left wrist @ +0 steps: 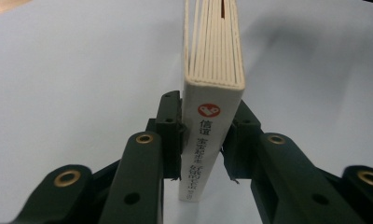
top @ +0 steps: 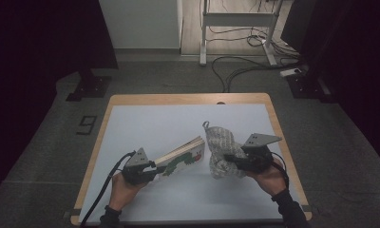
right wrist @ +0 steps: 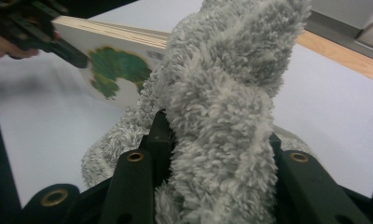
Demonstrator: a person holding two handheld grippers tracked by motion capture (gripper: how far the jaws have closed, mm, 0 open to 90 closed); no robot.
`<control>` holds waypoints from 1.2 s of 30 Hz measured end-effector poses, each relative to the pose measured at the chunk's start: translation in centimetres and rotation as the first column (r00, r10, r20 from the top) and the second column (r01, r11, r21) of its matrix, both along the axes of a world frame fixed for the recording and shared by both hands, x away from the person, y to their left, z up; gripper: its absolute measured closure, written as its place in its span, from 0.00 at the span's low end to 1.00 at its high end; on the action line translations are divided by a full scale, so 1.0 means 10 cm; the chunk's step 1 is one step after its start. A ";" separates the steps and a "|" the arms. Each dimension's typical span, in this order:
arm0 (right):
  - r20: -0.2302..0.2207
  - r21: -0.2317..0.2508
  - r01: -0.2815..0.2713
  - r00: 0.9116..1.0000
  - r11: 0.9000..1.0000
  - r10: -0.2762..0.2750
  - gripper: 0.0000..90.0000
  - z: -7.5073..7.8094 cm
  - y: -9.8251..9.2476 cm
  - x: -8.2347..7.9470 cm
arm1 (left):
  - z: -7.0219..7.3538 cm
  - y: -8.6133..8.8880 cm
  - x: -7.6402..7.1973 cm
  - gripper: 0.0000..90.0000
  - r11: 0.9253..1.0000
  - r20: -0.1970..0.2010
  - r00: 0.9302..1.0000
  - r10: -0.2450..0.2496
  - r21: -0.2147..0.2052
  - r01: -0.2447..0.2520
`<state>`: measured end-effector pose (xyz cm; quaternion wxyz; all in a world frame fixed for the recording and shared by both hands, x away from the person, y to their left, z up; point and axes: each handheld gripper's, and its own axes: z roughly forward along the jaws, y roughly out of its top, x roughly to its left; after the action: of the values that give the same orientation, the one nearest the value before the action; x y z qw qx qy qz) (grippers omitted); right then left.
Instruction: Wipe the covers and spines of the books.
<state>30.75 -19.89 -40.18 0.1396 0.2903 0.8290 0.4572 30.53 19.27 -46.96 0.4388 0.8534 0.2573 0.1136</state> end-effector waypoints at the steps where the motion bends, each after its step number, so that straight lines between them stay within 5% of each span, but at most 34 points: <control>1: 0.004 0.001 -0.007 1.000 1.000 0.007 0.67 0.01 0.04 -0.01 | 0.00 0.00 0.00 0.79 1.000 0.000 1.000 -0.001 0.000 0.001; 13: 0.013 -0.007 -0.122 0.992 0.993 0.122 0.67 0.04 0.51 -0.06 | 0.00 0.00 0.01 0.79 1.000 -0.004 1.000 -0.003 -0.004 0.003; 24: 0.000 -0.019 -0.222 0.975 0.975 0.222 0.67 -0.03 0.98 -0.08 | -0.01 0.00 0.01 0.79 1.000 -0.006 1.000 -0.004 -0.006 0.004; 36: -0.021 -0.038 -0.259 0.966 0.965 0.259 0.68 -0.23 1.23 -0.07 | -0.01 0.00 0.02 0.79 1.000 -0.007 1.000 -0.006 -0.008 0.006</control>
<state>30.05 -7.63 -42.51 0.0780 0.1801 0.8700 0.4522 30.71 19.30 -47.08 0.4415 0.8530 0.2566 0.1080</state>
